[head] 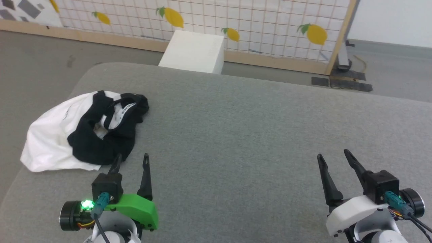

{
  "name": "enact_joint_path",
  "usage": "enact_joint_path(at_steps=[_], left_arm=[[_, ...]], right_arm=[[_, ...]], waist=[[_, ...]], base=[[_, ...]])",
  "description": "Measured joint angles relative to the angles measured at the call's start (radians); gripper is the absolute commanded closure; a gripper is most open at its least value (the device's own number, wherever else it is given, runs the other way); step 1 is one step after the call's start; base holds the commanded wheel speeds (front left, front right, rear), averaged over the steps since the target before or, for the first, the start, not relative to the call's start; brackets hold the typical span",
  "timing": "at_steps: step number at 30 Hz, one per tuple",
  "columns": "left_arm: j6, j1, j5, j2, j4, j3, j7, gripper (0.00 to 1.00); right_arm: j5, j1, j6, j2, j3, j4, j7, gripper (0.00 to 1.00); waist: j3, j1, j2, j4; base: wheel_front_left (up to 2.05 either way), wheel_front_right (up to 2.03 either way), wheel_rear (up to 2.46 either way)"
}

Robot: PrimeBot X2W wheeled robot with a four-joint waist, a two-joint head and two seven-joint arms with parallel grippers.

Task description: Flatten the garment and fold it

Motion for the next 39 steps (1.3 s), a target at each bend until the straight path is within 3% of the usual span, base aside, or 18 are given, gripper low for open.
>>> enact_joint_path(at_steps=[39], left_arm=[[0.077,0.002,-0.112,0.068,0.024,-0.023,-0.084,0.0]], right_arm=[[0.034,-0.018,0.0,0.0,0.035,0.043,-0.048,0.0]], waist=[[-0.007,0.0,0.0,0.248]], base=[[0.0,0.0,0.0]])
